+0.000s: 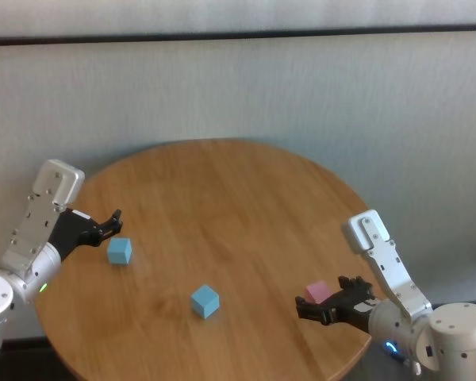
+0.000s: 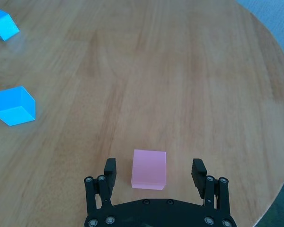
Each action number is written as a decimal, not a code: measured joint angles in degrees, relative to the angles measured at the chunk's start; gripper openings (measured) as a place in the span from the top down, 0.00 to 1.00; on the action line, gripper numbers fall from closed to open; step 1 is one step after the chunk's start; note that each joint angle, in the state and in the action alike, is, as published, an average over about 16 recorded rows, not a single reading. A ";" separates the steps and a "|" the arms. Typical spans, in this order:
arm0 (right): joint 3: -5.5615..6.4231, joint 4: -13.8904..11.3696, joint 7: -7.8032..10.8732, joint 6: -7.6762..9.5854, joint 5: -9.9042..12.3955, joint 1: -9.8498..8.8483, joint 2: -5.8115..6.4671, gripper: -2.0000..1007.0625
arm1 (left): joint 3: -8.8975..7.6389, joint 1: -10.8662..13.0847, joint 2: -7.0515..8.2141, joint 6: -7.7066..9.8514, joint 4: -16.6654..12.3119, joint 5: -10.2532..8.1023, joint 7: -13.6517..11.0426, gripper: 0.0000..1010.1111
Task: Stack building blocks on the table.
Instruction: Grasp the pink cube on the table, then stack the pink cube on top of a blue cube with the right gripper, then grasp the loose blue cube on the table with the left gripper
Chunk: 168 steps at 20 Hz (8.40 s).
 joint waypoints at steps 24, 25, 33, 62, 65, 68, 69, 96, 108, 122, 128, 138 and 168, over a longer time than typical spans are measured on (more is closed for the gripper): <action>0.24 0.26 0.10 -0.42 -0.06 -0.04 -0.24 0.34 | 0.00 0.00 0.00 0.00 0.00 0.00 0.00 0.01; 0.23 0.25 0.10 -0.42 -0.06 -0.04 -0.23 0.38 | 0.00 0.00 0.00 0.00 0.00 0.00 0.00 0.01; 0.18 0.15 0.38 -0.70 -0.13 -0.06 -0.18 0.58 | 0.00 0.00 0.00 0.00 0.00 0.00 0.00 0.01; -7.46 2.04 13.55 -9.69 -7.17 8.05 -4.04 0.63 | 0.00 0.00 0.00 0.00 0.00 0.00 0.00 0.01; -8.22 1.58 13.84 -8.62 -7.98 8.00 -4.68 0.63 | 0.00 0.00 0.00 0.00 0.00 0.00 0.00 0.01; -8.71 0.98 13.93 -7.47 -8.68 7.73 -5.16 0.63 | 0.00 0.00 0.00 0.00 0.00 0.00 0.00 0.01; -8.84 0.77 13.93 -7.08 -8.92 7.62 -5.29 0.63 | 0.00 0.00 0.00 0.00 0.00 0.00 0.00 0.01; -9.19 2.32 12.58 -4.48 -13.96 6.15 -10.04 0.63 | 0.00 0.00 0.00 0.00 0.00 0.00 0.00 0.01; -8.10 4.38 12.53 -4.45 -15.25 6.34 -12.02 0.63 | 0.00 0.00 0.00 0.00 0.00 0.00 0.00 0.01; -7.13 4.81 13.45 -3.94 -16.65 6.16 -13.31 0.63 | 0.00 0.00 0.00 0.00 0.00 0.00 0.00 0.01; -6.80 5.19 13.69 -3.74 -17.25 6.13 -13.94 0.63 | 0.00 0.00 0.00 0.00 0.00 0.00 0.00 0.01; -6.20 6.51 14.05 -3.73 -18.42 6.44 -15.14 0.63 | 0.00 0.00 0.00 0.00 0.00 0.00 0.00 0.01; -5.73 7.21 14.73 -3.74 -19.11 6.75 -15.68 0.33 | 0.00 0.00 0.00 0.00 0.00 0.00 0.00 0.01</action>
